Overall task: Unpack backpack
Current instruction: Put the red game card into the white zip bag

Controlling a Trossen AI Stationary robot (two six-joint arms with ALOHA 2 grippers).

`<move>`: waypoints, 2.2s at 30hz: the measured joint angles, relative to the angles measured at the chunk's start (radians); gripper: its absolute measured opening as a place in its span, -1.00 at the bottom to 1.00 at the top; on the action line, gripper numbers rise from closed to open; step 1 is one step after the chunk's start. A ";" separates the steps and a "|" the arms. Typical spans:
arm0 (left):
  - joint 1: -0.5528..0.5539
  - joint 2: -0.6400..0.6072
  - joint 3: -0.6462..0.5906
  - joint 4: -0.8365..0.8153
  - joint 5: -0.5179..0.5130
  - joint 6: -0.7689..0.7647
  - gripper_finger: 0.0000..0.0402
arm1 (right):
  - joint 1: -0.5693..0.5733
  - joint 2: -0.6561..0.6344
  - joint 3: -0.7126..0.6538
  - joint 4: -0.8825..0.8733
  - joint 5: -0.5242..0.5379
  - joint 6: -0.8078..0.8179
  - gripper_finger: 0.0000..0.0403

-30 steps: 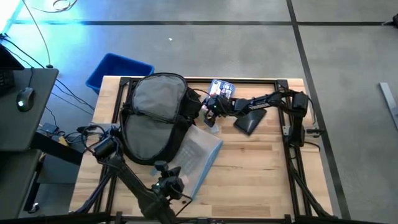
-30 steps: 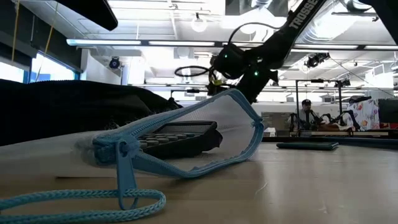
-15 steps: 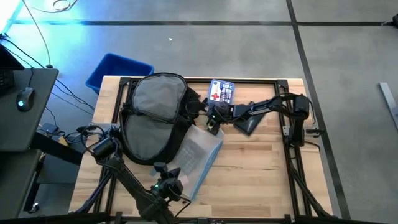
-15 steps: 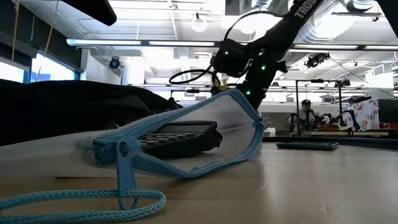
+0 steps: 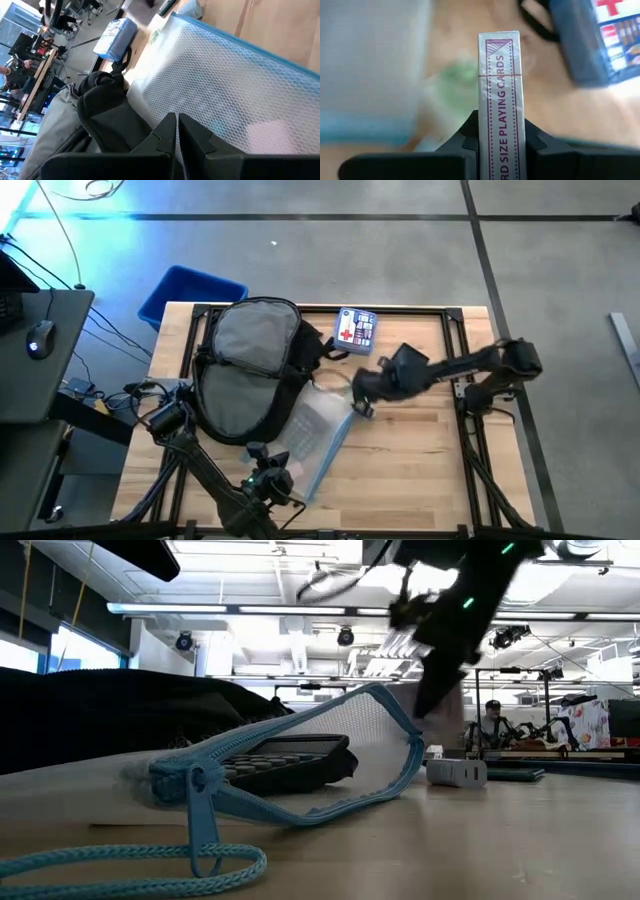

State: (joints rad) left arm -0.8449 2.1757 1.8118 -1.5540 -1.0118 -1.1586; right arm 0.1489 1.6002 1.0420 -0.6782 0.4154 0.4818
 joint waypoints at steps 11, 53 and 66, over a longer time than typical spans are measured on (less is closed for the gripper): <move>-0.030 0.001 0.001 0.004 -0.027 -0.040 -1.00 | 0.425 0.153 0.002 0.331 -0.009 0.288 -0.80; -0.156 0.005 0.001 0.278 -0.178 0.227 -1.00 | 0.126 0.455 0.150 0.953 -0.084 0.253 -0.23; -0.156 0.005 0.001 0.286 -0.159 0.219 -1.00 | 0.201 0.455 0.150 0.906 0.160 0.081 0.09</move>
State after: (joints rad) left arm -1.0012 2.1803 1.8126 -1.2682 -1.1706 -0.9394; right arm 0.3501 2.0552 1.1919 0.2275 0.5754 0.5627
